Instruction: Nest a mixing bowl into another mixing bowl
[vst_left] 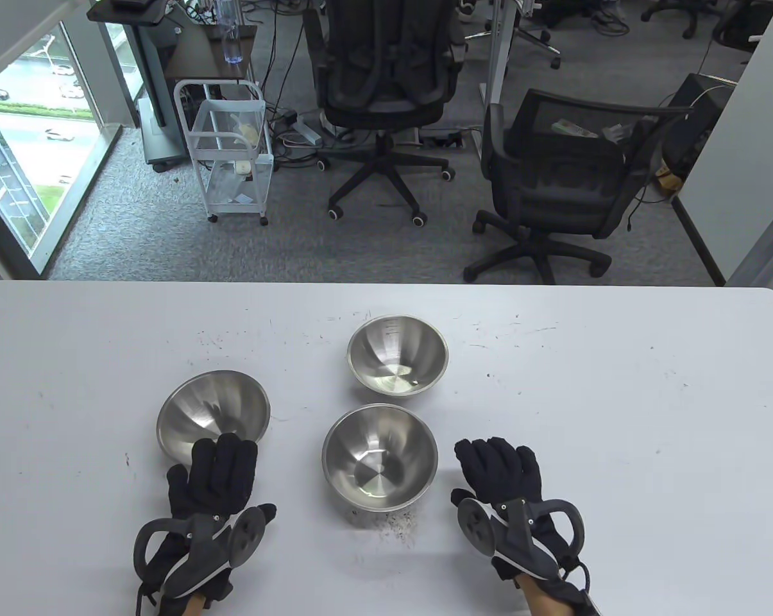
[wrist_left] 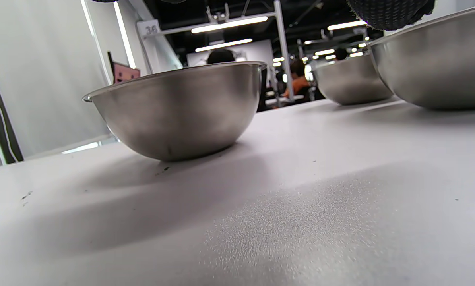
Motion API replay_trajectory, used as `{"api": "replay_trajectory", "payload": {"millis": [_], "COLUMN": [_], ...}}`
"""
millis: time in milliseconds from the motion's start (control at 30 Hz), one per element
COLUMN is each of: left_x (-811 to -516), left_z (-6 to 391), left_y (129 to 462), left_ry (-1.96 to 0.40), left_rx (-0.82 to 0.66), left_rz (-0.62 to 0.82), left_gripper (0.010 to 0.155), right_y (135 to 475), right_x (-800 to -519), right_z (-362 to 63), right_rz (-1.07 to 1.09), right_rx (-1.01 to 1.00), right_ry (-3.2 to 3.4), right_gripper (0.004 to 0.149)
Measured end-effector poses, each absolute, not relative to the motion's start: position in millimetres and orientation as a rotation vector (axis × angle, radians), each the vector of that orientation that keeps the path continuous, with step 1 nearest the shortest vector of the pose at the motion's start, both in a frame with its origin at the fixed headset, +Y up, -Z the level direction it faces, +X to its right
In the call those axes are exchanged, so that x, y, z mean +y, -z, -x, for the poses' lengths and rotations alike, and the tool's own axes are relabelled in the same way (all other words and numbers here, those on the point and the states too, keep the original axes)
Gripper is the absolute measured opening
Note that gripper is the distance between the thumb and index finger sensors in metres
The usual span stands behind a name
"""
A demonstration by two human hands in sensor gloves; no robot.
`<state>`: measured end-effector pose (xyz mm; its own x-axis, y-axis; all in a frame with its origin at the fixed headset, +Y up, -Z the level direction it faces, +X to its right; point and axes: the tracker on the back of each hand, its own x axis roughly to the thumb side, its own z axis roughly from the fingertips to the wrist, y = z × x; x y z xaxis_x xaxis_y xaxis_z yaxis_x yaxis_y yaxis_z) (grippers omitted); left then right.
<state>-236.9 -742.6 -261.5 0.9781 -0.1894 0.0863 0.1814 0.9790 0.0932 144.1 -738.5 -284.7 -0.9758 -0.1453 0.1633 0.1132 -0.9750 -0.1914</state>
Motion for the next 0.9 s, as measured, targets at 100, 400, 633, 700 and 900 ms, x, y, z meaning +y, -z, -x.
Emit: {"api": "replay_trajectory", "payload": {"millis": [100, 400, 633, 700, 900], "left_x": [-741.3, -738.2, -739.7, -740.9, -747.0], "left_z": [238.4, 246.9, 255.3, 256.6, 258.8], "left_y": [261.3, 262.4, 266.7, 268.4, 275.6], "left_ry": [0.185, 0.191, 0.219, 0.228, 0.253], "left_rx": [-0.073, 0.030, 0.108, 0.122, 0.145], "left_rz": [-0.117, -0.241, -0.297, -0.291, -0.241], "left_gripper": [0.094, 0.081, 0.071, 0.069, 0.061], "right_y": [288.5, 293.2, 293.6, 293.8, 294.7], "right_x": [-740.6, -742.8, -742.4, -742.9, -745.7], "right_z": [-151.8, -163.1, -165.8, -165.9, -166.5], "right_rz": [0.216, 0.134, 0.120, 0.121, 0.131], "right_rx": [0.278, 0.306, 0.311, 0.317, 0.330], "right_ry": [2.999, 3.014, 3.029, 3.030, 3.035], "right_gripper": [0.074, 0.072, 0.071, 0.071, 0.071]}}
